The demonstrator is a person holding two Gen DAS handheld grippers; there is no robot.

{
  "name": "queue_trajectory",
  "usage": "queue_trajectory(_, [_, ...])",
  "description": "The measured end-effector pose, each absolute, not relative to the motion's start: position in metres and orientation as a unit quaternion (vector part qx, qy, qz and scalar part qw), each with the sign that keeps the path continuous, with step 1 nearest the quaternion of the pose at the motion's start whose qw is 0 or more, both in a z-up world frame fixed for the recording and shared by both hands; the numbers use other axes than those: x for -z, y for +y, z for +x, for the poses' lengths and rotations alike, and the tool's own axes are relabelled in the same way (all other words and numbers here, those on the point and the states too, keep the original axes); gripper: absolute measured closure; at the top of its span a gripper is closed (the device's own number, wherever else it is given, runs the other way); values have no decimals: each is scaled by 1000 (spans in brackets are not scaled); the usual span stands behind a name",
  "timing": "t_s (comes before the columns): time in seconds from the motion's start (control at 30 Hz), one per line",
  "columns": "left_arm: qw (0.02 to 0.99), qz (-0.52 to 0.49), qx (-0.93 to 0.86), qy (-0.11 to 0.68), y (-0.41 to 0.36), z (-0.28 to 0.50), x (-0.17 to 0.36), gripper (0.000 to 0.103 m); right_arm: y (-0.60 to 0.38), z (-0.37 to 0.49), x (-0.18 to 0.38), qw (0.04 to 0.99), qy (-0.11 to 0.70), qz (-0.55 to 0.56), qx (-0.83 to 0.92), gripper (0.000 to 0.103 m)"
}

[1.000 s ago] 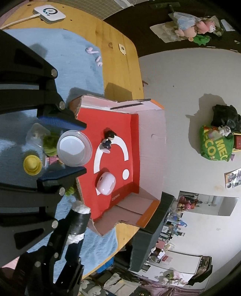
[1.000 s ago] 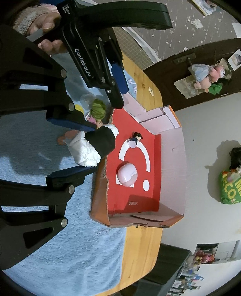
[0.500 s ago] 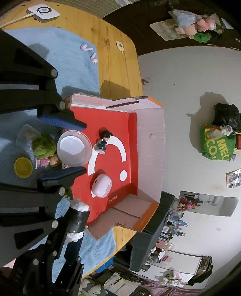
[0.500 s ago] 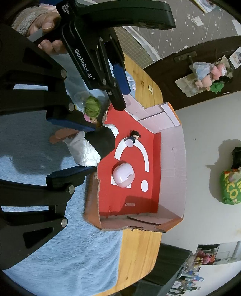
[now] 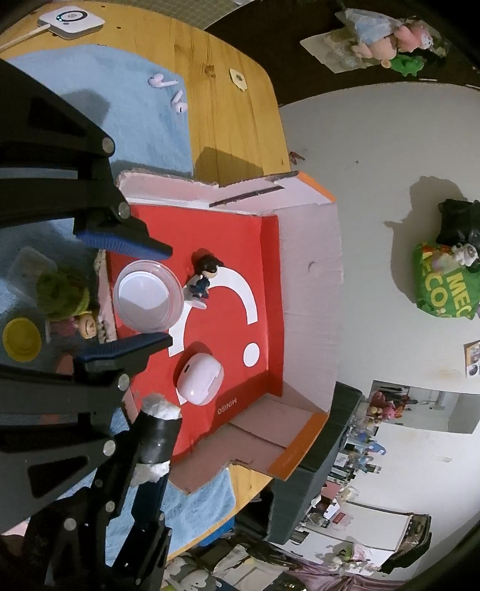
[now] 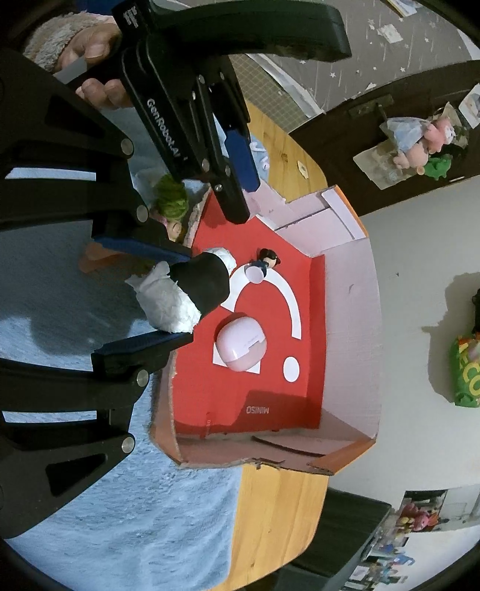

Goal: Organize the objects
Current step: 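Lift the roll with the right tool while the left tool lifts the container toward the box, then lower the roll onto the red floor while the left tool lowers the container beside the figurine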

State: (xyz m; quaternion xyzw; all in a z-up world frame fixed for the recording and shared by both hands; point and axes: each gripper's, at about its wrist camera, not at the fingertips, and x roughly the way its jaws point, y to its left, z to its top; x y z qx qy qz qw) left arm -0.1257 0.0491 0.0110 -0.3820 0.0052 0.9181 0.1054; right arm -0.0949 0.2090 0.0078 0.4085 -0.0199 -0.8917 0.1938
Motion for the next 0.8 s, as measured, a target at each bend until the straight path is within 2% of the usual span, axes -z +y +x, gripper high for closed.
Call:
queue_trajectory(0.3, [110,-394,-913,9,51,-142,-5,60,207,-108,-12,188,-9,408,893,67])
queue_trajectory(0.8, [113,-439,-891,21,56,-163,19,60,202,-140,11,182,13,447,876,67])
